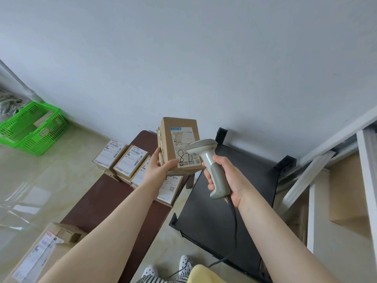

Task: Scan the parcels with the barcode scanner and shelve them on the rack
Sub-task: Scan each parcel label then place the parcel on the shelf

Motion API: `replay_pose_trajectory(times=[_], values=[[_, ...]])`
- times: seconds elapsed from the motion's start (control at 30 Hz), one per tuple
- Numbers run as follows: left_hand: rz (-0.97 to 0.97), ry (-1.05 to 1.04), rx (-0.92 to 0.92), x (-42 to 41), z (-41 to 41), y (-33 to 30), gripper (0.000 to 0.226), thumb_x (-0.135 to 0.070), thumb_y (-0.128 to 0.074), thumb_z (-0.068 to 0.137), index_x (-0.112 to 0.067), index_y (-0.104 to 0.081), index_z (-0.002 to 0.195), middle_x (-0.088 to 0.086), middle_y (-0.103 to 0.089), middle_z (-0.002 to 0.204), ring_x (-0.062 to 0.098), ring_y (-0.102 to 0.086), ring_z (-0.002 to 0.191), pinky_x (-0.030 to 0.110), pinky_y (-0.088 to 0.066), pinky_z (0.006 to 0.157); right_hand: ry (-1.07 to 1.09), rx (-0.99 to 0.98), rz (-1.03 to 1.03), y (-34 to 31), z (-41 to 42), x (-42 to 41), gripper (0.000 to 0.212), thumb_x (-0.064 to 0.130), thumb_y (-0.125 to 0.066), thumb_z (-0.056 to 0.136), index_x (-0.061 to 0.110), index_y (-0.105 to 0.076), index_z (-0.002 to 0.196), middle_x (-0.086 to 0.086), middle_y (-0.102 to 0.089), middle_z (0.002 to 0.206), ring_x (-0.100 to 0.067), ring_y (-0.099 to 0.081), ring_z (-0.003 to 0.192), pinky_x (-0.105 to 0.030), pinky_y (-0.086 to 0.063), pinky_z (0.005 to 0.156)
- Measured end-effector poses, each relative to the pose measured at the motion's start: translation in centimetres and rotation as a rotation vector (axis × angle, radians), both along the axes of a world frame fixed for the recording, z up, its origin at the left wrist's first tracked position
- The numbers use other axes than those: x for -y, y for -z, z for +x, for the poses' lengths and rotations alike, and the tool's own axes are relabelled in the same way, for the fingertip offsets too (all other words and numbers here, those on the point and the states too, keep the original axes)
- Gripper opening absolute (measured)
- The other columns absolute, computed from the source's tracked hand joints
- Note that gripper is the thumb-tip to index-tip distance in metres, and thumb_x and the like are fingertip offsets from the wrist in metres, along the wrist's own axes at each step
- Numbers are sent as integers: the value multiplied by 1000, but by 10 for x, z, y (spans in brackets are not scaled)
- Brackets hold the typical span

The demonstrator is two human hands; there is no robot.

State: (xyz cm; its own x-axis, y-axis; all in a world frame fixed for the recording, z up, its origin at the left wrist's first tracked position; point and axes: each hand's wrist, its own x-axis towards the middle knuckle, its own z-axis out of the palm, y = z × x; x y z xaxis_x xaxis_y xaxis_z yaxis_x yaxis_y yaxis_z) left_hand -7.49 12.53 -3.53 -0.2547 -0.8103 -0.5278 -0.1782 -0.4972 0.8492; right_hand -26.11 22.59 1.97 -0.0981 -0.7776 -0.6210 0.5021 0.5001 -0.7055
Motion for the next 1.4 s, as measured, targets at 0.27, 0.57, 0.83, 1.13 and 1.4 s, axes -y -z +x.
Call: replay_pose_trajectory(times=[0.27,0.57,0.83,1.13,1.4], values=[[10,-27,-10,-3,0,1,119,-56,-85,48,-46,-29,153,3,-65,131,24,-65,119,49,-45,111,-5,-6,-17,1,-2,-5,37,39,-55,97,5,-64,109,-5,-61,71,-13,-51,56,-25,-46,56],[11,-87,-2,-9,7,2,107,-42,-82,63,-39,-28,156,4,-68,124,23,-68,113,47,-47,109,279,-459,168,64,-30,-21,37,42,-68,91,10,-57,107,-9,-73,96,-21,-64,80,-32,-48,67],[33,-86,-48,-18,11,13,81,-22,-76,89,-38,-31,154,7,-69,126,24,-69,110,42,-53,101,438,-622,410,130,-49,-35,48,42,-69,90,3,-51,112,-11,-61,105,-31,-58,96,-42,-49,85],[69,-71,-98,-33,9,16,95,-33,-81,69,-41,-35,152,1,-73,121,22,-72,108,42,-53,101,362,-719,402,157,-41,-31,45,35,-74,88,7,-48,112,-4,-58,102,-26,-56,92,-34,-40,78],[66,-91,-91,-53,10,12,74,-21,-73,90,-38,-37,152,-2,-73,121,15,-74,101,35,-55,94,296,-742,438,158,-44,-35,51,42,-73,87,6,-48,115,-7,-58,104,-27,-56,95,-41,-47,89]])
